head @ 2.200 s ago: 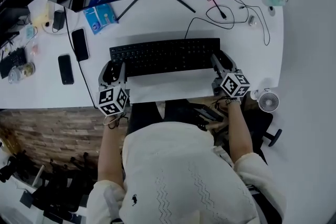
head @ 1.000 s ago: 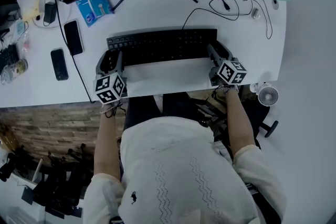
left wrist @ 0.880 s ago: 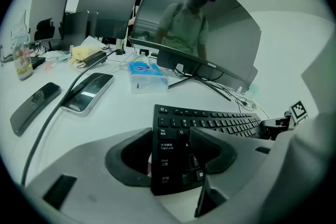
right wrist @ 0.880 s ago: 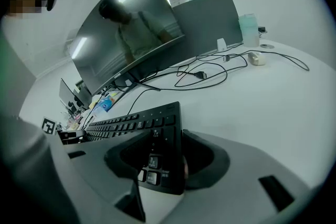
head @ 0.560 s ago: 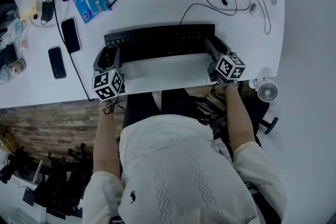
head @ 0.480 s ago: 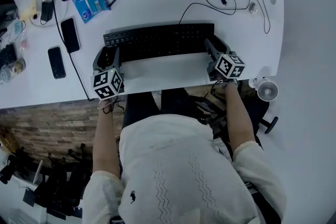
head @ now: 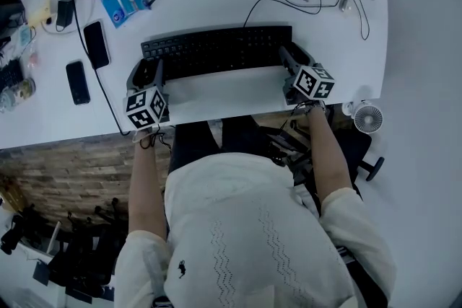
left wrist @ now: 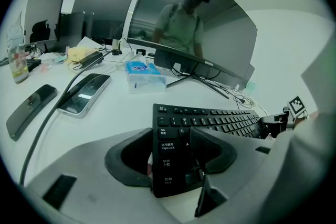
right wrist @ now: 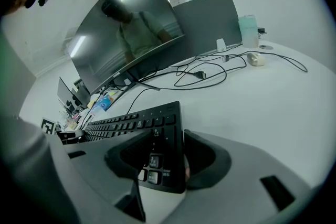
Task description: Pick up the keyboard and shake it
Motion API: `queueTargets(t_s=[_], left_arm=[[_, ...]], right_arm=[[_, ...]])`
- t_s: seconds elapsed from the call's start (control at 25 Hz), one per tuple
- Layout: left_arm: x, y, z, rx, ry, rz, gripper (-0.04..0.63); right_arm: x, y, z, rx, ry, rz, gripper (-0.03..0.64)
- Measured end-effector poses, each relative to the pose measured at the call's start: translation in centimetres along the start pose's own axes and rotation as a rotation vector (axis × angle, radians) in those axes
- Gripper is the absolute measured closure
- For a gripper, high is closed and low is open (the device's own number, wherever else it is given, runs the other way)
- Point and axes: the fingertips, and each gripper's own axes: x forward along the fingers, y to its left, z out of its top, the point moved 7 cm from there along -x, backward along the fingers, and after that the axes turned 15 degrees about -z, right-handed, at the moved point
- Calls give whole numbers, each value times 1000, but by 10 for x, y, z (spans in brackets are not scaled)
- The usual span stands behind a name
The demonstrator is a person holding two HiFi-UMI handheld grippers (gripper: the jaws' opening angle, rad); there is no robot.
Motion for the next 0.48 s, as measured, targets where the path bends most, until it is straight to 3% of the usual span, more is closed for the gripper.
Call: queueTargets(t_s=[0.16, 0.32, 0.4, 0.48], left_arm=[[0, 1, 0, -22, -4, 1, 367], [-1, 0, 0, -70, -11, 17, 365], [-3, -2, 2, -39, -8, 38, 365], [-7, -6, 6, 3, -11, 55, 365]], right_arm=[[-1, 1, 1, -12, -6, -20, 432], [-2, -4, 2, -19, 0, -59, 373], [-4, -4, 3, -28, -1, -58, 312], [-9, -3, 5, -47, -19, -51, 304]])
